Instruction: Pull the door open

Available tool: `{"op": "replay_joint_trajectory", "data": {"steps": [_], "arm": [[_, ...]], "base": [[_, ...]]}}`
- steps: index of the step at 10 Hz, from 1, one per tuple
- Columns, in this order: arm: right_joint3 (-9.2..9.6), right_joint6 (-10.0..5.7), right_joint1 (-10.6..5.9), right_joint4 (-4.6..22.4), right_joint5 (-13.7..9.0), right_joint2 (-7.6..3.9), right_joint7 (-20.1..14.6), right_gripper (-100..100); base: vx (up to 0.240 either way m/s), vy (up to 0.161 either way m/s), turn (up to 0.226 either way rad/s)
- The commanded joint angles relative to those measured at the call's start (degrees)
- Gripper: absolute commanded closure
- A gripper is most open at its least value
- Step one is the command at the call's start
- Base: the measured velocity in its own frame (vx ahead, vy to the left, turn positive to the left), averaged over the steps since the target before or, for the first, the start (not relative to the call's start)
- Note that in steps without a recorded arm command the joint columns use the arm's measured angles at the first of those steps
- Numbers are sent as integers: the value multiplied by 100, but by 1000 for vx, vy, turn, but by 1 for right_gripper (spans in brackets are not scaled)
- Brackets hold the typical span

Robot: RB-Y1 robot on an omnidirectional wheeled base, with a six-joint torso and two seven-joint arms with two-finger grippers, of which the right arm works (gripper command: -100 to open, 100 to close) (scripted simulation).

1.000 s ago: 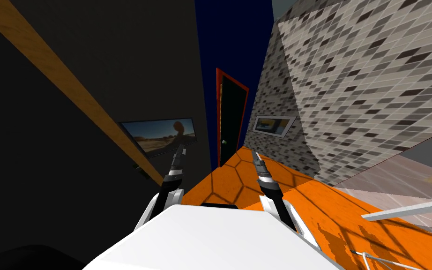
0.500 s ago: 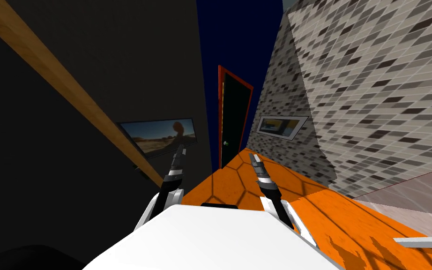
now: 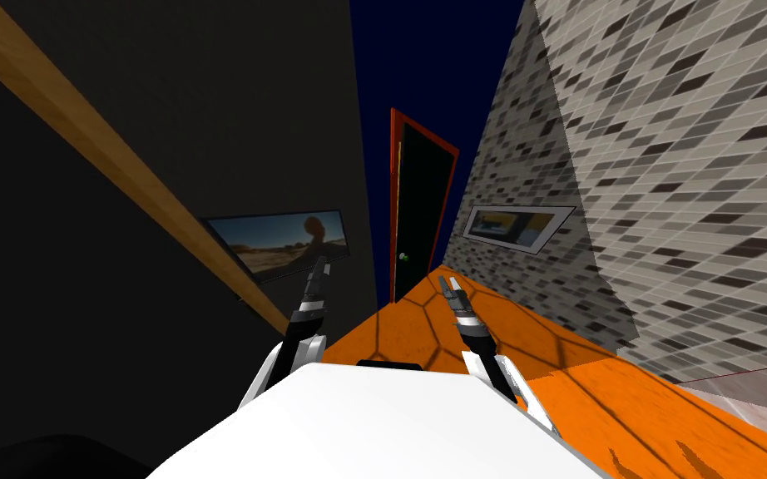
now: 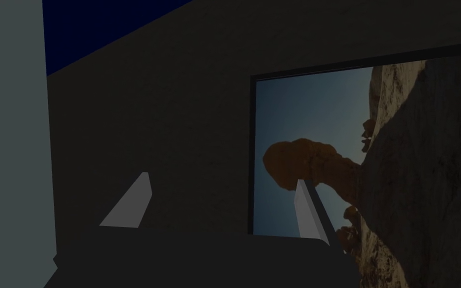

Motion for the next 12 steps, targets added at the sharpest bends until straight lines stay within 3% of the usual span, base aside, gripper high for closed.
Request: {"op": "replay_joint_trajectory", "data": {"steps": [1, 10, 12], "arm": [[-48, -69, -55, 212, 129, 3, 138, -100], [-306, -374, -373, 1325, 842, 35, 837, -100], [-389, -473, -477, 1687, 1073, 68, 1064, -100]], "base": [[91, -27, 105], [85, -54, 100], [114, -73, 148]]}}
